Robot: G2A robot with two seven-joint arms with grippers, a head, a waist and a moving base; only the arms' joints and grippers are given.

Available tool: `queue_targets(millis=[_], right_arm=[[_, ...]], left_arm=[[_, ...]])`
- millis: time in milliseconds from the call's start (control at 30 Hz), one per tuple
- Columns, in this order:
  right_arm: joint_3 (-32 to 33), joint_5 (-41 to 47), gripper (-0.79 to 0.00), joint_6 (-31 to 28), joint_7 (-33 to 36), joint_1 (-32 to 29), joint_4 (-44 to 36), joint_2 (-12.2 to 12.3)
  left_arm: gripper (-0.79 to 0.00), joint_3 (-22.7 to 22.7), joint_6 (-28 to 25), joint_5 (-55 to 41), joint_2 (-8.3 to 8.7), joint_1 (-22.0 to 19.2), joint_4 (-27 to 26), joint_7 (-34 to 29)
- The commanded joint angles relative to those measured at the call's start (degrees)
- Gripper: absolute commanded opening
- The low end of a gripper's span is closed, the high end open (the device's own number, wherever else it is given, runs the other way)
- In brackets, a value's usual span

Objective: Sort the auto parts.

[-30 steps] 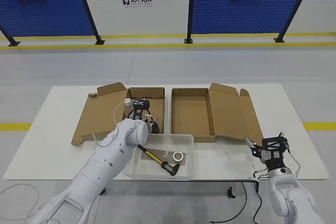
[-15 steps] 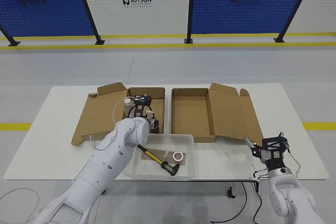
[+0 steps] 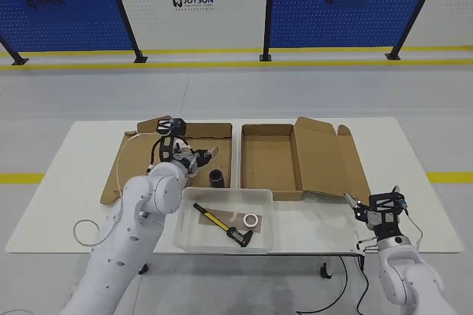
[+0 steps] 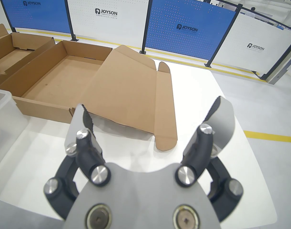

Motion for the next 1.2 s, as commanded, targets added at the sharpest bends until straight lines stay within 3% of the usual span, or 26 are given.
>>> queue_targets(millis=[0, 333, 467, 633, 767, 1167], right_arm=[[0.00, 0.00, 0.000, 0.00, 0.00, 0.00, 0.00, 0.00], [0.00, 0.00, 0.000, 0.00, 0.00, 0.00, 0.00, 0.00], [0.00, 0.00, 0.000, 0.00, 0.00, 0.00, 0.00, 0.00], [0.00, 0.00, 0.000, 0.00, 0.00, 0.00, 0.00, 0.00], [0.00, 0.00, 0.000, 0.00, 0.00, 0.00, 0.00, 0.00], [0.00, 0.00, 0.000, 0.00, 0.00, 0.00, 0.00, 0.00]], left_arm=[[0.000, -3.22, -1.39, 1.13, 0.56, 3.24, -2.52, 1.70], [0.000, -15.31, -3.09, 6.78, 2.32, 15.26, -13.91, 3.05], [0.000, -19.18, -4.59, 8.08, 2.71, 18.57, -14.46, 3.78], [0.000, -22.17, -5.28, 9.43, 2.92, 21.06, -14.75, 5.15], [0.000, -23.05, -8.95, 14.19, 3.35, 22.02, -15.20, 3.97], [0.000, -25.51, -11.58, 12.16, 3.48, 22.84, -15.99, 2.75]])
